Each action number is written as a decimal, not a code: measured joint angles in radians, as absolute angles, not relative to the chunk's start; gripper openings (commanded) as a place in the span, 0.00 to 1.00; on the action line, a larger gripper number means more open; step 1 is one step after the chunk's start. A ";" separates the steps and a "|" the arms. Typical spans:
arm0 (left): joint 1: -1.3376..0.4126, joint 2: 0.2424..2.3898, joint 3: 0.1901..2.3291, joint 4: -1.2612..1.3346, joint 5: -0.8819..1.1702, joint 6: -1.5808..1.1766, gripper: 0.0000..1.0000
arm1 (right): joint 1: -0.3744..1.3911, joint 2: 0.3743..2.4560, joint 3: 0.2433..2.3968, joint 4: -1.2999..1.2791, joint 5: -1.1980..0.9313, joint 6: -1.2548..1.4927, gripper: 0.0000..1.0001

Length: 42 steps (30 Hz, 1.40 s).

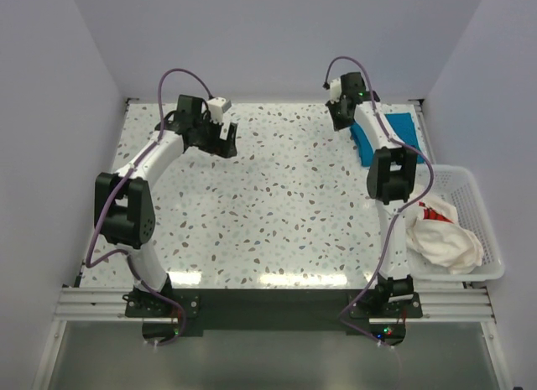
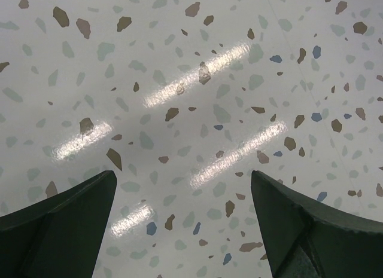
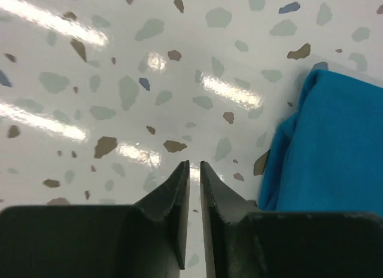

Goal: Fold and stack the t-shirts
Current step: Neatly place the folded tshirt to the corner

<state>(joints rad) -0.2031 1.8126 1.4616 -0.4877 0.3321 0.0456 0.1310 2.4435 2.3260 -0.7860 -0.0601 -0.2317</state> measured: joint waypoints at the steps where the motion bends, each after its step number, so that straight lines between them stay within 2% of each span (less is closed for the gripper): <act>1: -0.203 1.811 1.459 -0.488 0.331 0.046 1.00 | 0.133 2.468 2.326 -0.786 -0.047 -0.226 0.09; 3: -0.203 1.811 1.457 -0.488 0.328 0.045 1.00 | 0.131 2.512 2.326 -0.792 -0.015 -0.220 0.05; 13: -0.202 1.810 1.457 -0.487 0.326 0.046 1.00 | 0.118 2.550 2.302 -0.747 0.113 -0.238 0.03; 25: -0.196 1.811 1.457 -0.488 0.326 0.046 1.00 | 0.088 2.563 2.311 -0.728 0.216 -0.252 0.06; 29: -0.193 1.810 1.457 -0.488 0.326 0.046 1.00 | 0.080 2.564 2.311 -0.726 0.225 -0.253 0.10; 30: -0.192 1.811 1.457 -0.488 0.326 0.046 1.00 | 0.078 2.564 2.311 -0.725 0.222 -0.253 0.13; 33: -0.190 1.810 1.457 -0.487 0.327 0.046 1.00 | 0.077 2.563 2.311 -0.722 0.206 -0.264 0.33; 34: -0.190 1.811 1.457 -0.487 0.327 0.046 1.00 | 0.077 2.560 2.311 -0.720 0.196 -0.266 0.45; 36: -0.189 1.811 1.457 -0.488 0.327 0.045 1.00 | 0.078 2.550 2.310 -0.721 0.167 -0.272 0.60; 37: -0.189 1.811 1.459 -0.488 0.329 0.045 1.00 | 0.081 2.542 2.309 -0.724 0.149 -0.273 0.73; 40: -0.178 1.811 1.483 -0.496 0.336 0.038 1.00 | 0.092 2.495 2.283 -0.733 0.094 -0.278 0.89; 42: -0.167 1.811 1.518 -0.505 0.337 0.035 1.00 | 0.104 2.438 2.263 -0.746 0.056 -0.279 0.96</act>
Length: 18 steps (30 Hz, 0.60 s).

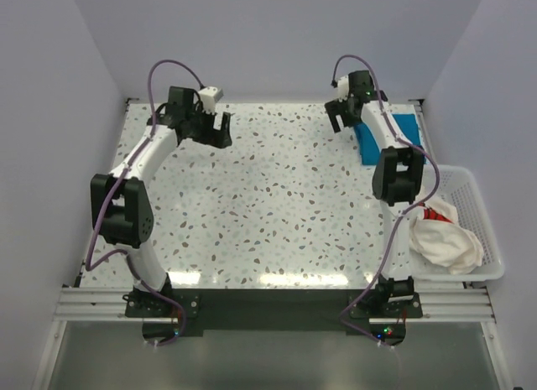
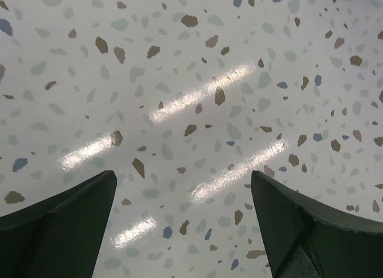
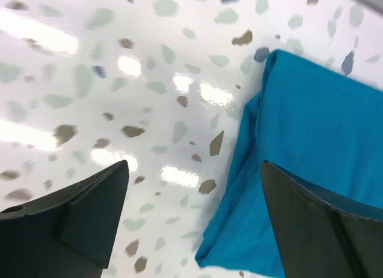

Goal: Fold and stack the t-shirts
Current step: Neatly place the folded tshirt to the corner, then reset both grippers

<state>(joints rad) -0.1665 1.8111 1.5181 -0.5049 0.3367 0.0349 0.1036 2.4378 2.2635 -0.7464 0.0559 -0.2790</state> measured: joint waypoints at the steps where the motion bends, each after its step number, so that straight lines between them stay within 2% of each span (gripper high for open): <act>1: -0.162 1.812 1.536 -0.510 0.337 0.034 1.00 | 0.109 2.402 2.253 -0.748 0.035 -0.279 0.99; 6: -0.139 1.800 1.620 -0.534 0.338 0.047 1.00 | 0.128 2.129 2.131 -0.744 -0.106 -0.276 0.99; 9: -0.135 1.752 1.599 -0.549 0.334 0.078 1.00 | 0.128 1.905 1.965 -0.723 -0.214 -0.294 0.99; 14: -0.134 1.597 1.502 -0.582 0.295 0.158 1.00 | 0.126 1.600 1.644 -0.731 -0.373 -0.353 0.99; 18: -0.133 1.403 1.309 -0.585 0.252 0.189 1.00 | 0.126 1.433 1.401 -0.777 -0.466 -0.381 0.99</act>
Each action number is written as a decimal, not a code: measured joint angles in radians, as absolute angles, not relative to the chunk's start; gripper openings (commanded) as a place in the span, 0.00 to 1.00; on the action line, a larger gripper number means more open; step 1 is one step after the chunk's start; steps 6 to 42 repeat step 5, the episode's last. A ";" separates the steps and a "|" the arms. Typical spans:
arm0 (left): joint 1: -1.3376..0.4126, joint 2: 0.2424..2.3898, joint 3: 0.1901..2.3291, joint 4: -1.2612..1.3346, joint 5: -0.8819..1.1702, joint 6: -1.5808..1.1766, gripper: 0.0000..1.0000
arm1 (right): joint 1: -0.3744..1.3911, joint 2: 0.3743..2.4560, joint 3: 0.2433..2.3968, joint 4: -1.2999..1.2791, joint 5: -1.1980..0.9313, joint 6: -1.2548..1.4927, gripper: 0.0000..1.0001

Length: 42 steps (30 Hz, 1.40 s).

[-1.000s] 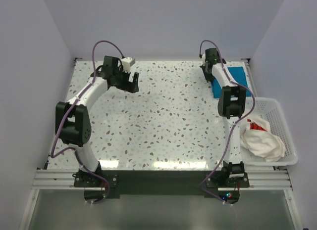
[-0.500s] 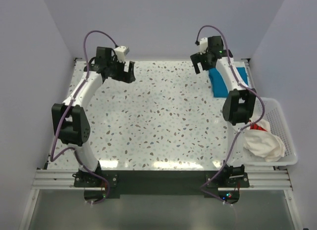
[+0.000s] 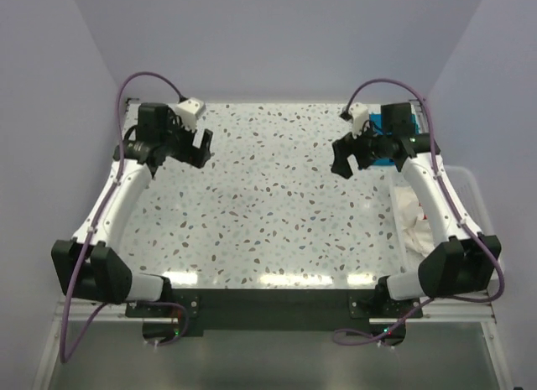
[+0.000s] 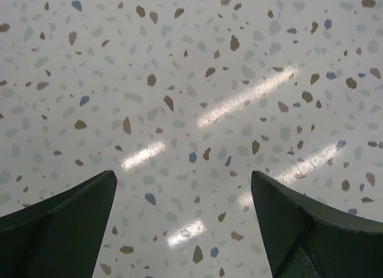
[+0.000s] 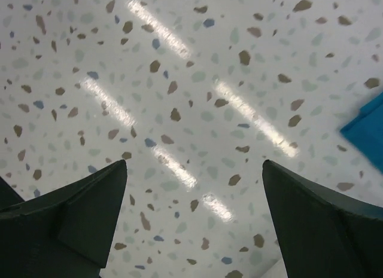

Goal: Fold and stack the t-shirts
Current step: Reset both grippers

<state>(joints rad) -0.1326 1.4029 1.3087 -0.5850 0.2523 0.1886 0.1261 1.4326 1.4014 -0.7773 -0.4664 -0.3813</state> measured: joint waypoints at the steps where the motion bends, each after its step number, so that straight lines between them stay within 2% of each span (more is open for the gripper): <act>1: -0.132 1.353 1.257 -0.600 0.245 0.195 1.00 | 0.126 1.404 1.352 -0.796 -0.477 -0.388 0.99; 5: -0.131 1.204 1.084 -0.629 0.220 0.212 1.00 | 0.126 1.267 1.135 -0.843 -0.492 -0.413 0.99; 42: -0.131 1.204 1.084 -0.629 0.220 0.212 1.00 | 0.126 1.267 1.135 -0.843 -0.492 -0.413 0.99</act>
